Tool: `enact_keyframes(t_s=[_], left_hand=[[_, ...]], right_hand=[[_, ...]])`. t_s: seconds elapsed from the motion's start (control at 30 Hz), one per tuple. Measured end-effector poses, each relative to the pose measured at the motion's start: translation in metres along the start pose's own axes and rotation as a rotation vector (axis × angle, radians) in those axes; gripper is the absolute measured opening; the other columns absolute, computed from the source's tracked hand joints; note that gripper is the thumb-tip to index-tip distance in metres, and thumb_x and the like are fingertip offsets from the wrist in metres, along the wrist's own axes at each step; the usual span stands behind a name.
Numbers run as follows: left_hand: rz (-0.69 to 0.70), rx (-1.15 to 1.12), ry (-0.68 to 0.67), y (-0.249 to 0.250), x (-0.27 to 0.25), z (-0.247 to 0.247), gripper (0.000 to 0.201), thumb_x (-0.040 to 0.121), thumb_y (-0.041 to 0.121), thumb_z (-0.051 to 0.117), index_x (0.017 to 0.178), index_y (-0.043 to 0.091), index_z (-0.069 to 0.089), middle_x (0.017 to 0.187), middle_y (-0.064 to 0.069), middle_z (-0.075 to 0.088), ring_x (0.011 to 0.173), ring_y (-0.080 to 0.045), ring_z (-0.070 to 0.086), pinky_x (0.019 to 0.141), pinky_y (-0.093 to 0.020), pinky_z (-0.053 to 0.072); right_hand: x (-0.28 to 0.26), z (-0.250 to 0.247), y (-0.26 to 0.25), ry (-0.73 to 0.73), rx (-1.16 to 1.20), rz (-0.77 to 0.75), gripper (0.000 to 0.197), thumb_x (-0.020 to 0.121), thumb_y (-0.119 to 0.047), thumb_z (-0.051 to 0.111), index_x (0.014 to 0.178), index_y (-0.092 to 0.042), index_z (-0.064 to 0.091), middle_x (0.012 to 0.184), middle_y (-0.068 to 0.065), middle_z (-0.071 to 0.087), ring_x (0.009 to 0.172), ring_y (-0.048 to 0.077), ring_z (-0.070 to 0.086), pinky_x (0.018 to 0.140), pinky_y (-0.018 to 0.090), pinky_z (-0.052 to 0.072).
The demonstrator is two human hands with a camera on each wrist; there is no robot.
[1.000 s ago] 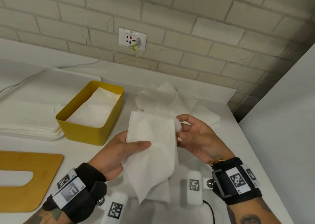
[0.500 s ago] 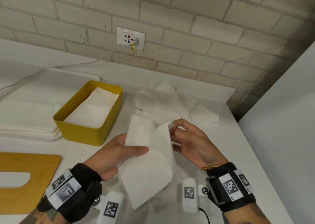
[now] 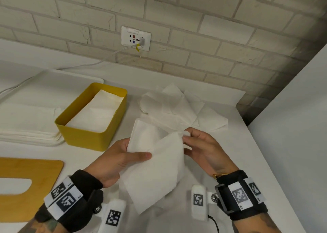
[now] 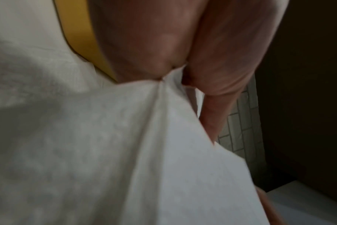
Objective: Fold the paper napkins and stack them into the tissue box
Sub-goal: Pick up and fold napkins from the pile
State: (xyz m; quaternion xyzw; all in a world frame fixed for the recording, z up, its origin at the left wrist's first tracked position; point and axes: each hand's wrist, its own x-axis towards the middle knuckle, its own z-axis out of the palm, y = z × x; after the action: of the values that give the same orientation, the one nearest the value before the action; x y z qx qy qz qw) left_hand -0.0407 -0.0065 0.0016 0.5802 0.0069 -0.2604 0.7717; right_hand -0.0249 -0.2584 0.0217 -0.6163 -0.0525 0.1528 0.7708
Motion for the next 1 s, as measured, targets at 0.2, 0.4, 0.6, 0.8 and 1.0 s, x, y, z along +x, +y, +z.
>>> enact_keyframes(t_s=[0.2, 0.4, 0.6, 0.8, 1.0], left_hand=[[0.075, 0.036, 0.068, 0.005, 0.000, -0.003, 0.047, 0.080, 0.007, 0.073, 0.126, 0.010, 0.064, 0.117, -0.012, 0.076, 0.107, -0.032, 0.073, 0.093, -0.048, 0.057], [0.131, 0.000, 0.103, 0.001, 0.001, -0.003, 0.043, 0.082, 0.008, 0.071, 0.125, 0.009, 0.065, 0.116, -0.010, 0.076, 0.105, -0.029, 0.074, 0.082, -0.037, 0.063], [0.150, -0.088, 0.120, -0.009, -0.001, 0.005, 0.043, 0.083, 0.008, 0.069, 0.125, 0.015, 0.064, 0.120, -0.009, 0.075, 0.109, -0.030, 0.073, 0.094, -0.047, 0.058], [0.159, -0.237, 0.140, -0.003, 0.002, 0.010, 0.030, 0.102, 0.028, 0.051, 0.127, 0.018, 0.065, 0.120, -0.006, 0.075, 0.108, -0.024, 0.073, 0.086, -0.038, 0.061], [0.179, -0.192, 0.083, 0.004, 0.003, 0.013, 0.038, 0.097, 0.026, 0.063, 0.132, 0.012, 0.063, 0.122, -0.011, 0.074, 0.110, -0.027, 0.072, 0.082, -0.035, 0.062]], right_hand=[[0.003, 0.000, -0.014, 0.210, -0.194, 0.014, 0.017, 0.094, -0.018, 0.068, 0.080, -0.016, 0.058, 0.082, 0.006, 0.062, 0.078, 0.020, 0.059, 0.070, 0.028, 0.046], [-0.005, 0.003, -0.004, 0.089, -0.110, 0.133, 0.044, 0.080, -0.018, 0.074, 0.121, -0.004, 0.067, 0.116, 0.015, 0.074, 0.107, 0.030, 0.072, 0.080, 0.035, 0.061], [-0.002, 0.011, 0.012, 0.372, 0.241, -0.050, 0.042, 0.083, -0.010, 0.072, 0.123, -0.001, 0.065, 0.120, 0.016, 0.072, 0.111, 0.031, 0.069, 0.085, 0.039, 0.060], [-0.012, 0.029, -0.022, 0.475, -0.041, -0.301, 0.018, 0.094, -0.009, 0.065, 0.112, -0.009, 0.067, 0.103, 0.010, 0.076, 0.099, 0.028, 0.072, 0.080, 0.038, 0.061], [-0.043, 0.054, -0.075, -0.189, -0.483, -0.209, 0.015, 0.081, -0.017, 0.074, 0.095, -0.014, 0.079, 0.096, 0.009, 0.077, 0.089, 0.023, 0.075, 0.079, 0.031, 0.060]])
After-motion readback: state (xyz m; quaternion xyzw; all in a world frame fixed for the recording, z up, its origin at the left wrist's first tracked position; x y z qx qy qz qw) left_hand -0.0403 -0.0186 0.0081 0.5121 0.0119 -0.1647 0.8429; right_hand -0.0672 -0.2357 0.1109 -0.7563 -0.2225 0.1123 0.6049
